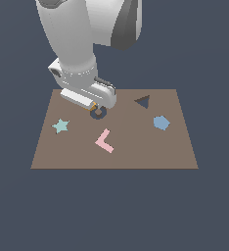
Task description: Insert a designated object into the corresponding slot on a board.
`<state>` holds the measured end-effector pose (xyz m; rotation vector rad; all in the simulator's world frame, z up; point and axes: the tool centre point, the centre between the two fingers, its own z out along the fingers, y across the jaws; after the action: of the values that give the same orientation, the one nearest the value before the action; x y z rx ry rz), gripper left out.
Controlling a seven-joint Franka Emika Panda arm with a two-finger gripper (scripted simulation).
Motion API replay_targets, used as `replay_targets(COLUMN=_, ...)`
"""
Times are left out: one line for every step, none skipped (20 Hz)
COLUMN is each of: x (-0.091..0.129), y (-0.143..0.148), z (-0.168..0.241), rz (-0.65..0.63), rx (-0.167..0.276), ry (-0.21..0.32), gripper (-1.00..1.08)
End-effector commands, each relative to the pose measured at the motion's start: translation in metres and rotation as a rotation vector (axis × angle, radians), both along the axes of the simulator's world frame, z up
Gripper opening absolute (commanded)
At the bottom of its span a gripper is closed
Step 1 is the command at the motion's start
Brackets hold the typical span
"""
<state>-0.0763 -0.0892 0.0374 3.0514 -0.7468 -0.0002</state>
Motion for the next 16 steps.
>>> replay_targets(x=0.005, y=0.008, z=0.001, rz=-0.066, rx=0.000, ry=0.000, gripper=-1.00)
replay_targets(x=0.007, y=0.011, z=0.001, rz=-0.089, rx=0.000, ry=0.000, gripper=-1.00)
replay_targets(x=0.009, y=0.013, z=0.001, rz=-0.111, rx=0.000, ry=0.000, gripper=-1.00)
replay_targets(x=0.011, y=0.015, z=0.002, rz=-0.132, rx=0.000, ry=0.000, gripper=-1.00)
replay_targets(x=0.013, y=0.018, z=0.002, rz=-0.151, rx=0.000, ry=0.000, gripper=-1.00)
replay_targets(x=0.015, y=0.020, z=0.002, rz=-0.170, rx=0.000, ry=0.000, gripper=-1.00)
replay_targets(x=0.017, y=0.021, z=0.002, rz=-0.187, rx=0.000, ry=0.000, gripper=-1.00)
replay_targets(x=0.019, y=0.023, z=0.002, rz=-0.203, rx=0.000, ry=0.000, gripper=-1.00)
replay_targets(x=0.020, y=0.025, z=0.003, rz=-0.218, rx=0.000, ry=0.000, gripper=-1.00)
replay_targets(x=0.022, y=0.026, z=0.003, rz=-0.232, rx=0.000, ry=0.000, gripper=-1.00)
replay_targets(x=0.024, y=0.027, z=0.003, rz=-0.245, rx=0.000, ry=0.000, gripper=-1.00)
replay_targets(x=0.025, y=0.028, z=0.003, rz=-0.257, rx=0.000, ry=0.000, gripper=-1.00)
replay_targets(x=0.026, y=0.029, z=0.003, rz=-0.268, rx=0.000, ry=0.000, gripper=-1.00)
replay_targets(x=0.027, y=0.030, z=0.003, rz=-0.277, rx=0.000, ry=0.000, gripper=-1.00)
replay_targets(x=0.028, y=0.031, z=0.003, rz=-0.285, rx=0.000, ry=0.000, gripper=-1.00)
replay_targets(x=0.029, y=0.031, z=0.003, rz=-0.292, rx=0.000, ry=0.000, gripper=-1.00)
